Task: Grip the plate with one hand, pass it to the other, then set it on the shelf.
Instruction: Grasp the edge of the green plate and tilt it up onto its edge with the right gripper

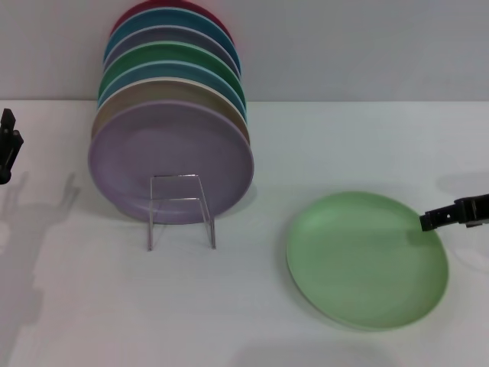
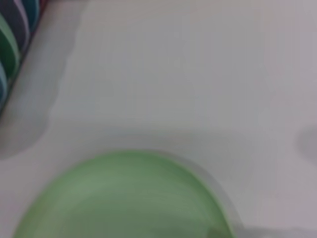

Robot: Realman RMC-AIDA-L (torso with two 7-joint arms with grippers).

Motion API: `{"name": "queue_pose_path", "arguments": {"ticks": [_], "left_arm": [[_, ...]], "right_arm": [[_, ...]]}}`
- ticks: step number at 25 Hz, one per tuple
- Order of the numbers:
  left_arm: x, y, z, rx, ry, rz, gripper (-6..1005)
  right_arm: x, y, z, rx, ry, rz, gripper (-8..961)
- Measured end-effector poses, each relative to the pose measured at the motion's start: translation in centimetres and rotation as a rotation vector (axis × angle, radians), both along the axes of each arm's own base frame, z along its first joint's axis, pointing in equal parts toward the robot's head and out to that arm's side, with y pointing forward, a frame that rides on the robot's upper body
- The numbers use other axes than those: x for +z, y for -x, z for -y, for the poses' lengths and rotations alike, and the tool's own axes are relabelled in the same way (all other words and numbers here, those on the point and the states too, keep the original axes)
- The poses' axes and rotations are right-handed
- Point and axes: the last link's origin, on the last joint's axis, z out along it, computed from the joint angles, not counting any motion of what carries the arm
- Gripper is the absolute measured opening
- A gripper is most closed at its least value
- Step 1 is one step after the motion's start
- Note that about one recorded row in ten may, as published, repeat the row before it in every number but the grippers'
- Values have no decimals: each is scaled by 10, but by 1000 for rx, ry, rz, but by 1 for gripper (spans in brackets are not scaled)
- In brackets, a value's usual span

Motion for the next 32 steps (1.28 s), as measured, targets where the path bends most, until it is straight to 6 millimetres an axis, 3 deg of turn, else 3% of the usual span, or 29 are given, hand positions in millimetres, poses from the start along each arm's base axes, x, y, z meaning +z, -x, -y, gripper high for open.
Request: {"name": "queue_pose_path", "arguments": {"ticks": [14,32], "left_arm": [[-2,0,-1,7,14,-2,794],[-2,-3,-6,0,13,-1,791]], "right_arm": [[-12,-15,-6,-36,7,15,833],[-23,-14,-18,-36,36,43,829]]}}
